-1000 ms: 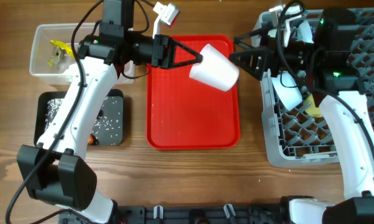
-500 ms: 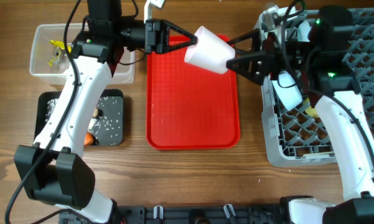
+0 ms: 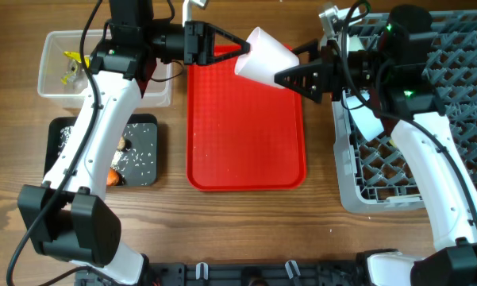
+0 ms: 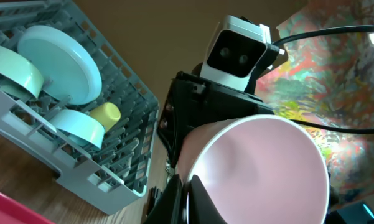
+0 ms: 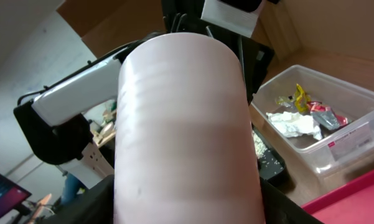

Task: Sort waste into correct bins and load items into the dishwasher rack
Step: 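Hand the pink cup from left gripper to right gripper, then carry the pink cup with right gripper and lower it into the rack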

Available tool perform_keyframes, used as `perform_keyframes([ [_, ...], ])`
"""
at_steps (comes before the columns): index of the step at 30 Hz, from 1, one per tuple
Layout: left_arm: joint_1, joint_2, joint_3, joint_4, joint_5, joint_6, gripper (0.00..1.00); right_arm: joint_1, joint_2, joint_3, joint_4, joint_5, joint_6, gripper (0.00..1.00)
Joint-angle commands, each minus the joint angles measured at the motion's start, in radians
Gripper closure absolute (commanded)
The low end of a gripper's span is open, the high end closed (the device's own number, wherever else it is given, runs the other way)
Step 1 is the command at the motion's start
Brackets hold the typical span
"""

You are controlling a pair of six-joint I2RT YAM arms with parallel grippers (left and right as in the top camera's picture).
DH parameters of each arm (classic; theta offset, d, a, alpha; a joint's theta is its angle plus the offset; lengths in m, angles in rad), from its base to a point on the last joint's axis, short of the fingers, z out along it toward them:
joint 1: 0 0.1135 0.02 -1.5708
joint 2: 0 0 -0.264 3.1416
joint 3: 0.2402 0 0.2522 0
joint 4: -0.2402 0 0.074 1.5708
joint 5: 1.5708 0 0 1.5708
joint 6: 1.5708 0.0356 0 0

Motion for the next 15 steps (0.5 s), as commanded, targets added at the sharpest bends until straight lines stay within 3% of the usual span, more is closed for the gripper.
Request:
perform_keyframes([
  [1,-0.005,0.003,0.006,0.003,0.039,-0.009,0.96,0.003,0.014,0.003,0.005,0.026,0.004,0.42],
  [3,-0.005,0.003,0.006,0.003,0.035,-0.008,0.96,0.003,0.014,0.003,0.005,0.026,0.015,0.44],
  [6,-0.005,0.003,0.006,0.003,0.035,-0.005,0.85,0.001,0.012,0.003,0.006,0.038,0.027,0.47],
  [8,-0.005,0.003,0.006,0.003,0.035,-0.004,0.73,0.0,0.011,0.003,0.006,0.058,0.03,0.48],
  [10,-0.005,0.003,0.006,-0.014,0.03,0.05,0.53,0.0,0.011,0.003,-0.001,0.088,0.03,0.49],
  [11,-0.005,0.003,0.006,-0.029,0.023,0.072,0.5,0.0,0.011,0.003,-0.004,0.103,0.029,0.49],
  [15,-0.005,0.003,0.005,-0.164,-0.111,0.175,0.43,-0.002,0.011,0.003,-0.043,0.176,0.024,0.5],
])
